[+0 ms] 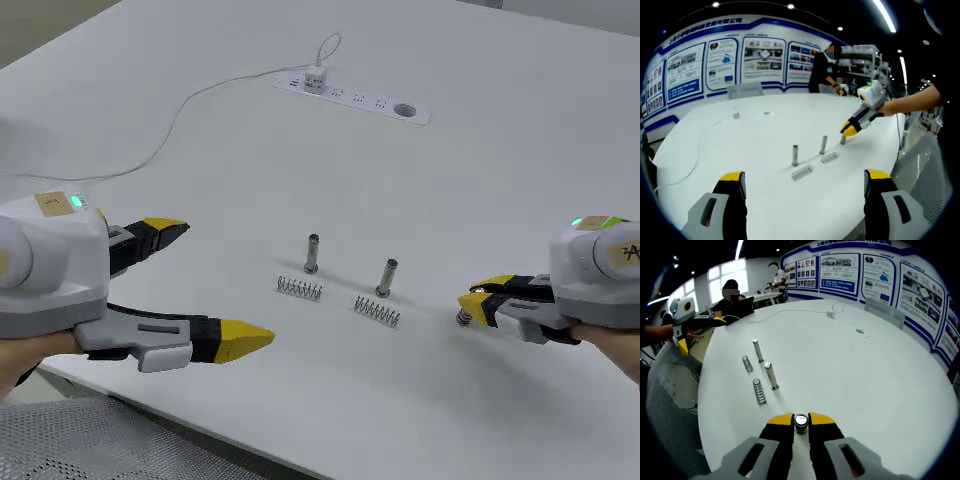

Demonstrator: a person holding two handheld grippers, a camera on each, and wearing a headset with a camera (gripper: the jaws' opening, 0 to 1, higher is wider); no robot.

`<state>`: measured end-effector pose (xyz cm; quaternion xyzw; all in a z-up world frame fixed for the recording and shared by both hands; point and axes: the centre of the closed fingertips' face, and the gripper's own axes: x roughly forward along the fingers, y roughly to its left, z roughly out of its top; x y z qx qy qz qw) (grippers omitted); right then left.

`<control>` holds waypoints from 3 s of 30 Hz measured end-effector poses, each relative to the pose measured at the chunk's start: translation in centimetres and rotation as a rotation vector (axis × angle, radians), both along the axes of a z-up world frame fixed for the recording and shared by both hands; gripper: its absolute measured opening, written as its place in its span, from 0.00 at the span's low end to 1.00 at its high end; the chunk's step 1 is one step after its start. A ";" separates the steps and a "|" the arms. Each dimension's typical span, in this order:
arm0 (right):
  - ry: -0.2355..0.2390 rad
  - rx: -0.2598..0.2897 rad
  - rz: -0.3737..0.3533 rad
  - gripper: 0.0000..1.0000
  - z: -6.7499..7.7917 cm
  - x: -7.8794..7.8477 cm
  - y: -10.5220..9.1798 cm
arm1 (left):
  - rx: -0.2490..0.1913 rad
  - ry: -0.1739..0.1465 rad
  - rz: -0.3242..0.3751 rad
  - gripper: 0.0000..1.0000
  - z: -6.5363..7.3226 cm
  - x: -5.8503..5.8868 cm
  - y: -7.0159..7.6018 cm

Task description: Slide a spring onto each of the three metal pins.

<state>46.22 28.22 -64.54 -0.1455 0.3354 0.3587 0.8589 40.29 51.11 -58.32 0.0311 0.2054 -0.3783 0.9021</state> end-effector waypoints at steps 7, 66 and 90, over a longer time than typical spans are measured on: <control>-0.018 -0.014 0.011 0.16 0.2 -0.1 -0.1 | 0.012 0.006 -0.005 1.00 -0.2 -0.1 0.0; 0.061 0.045 0.172 0.17 -3.1 -2.1 8.5 | 0.057 0.048 -0.072 1.00 -1.6 -1.0 -1.0; 0.054 0.029 0.174 0.11 -3.5 -2.7 8.4 | 0.071 0.063 -0.078 1.00 -2.0 -1.3 -1.1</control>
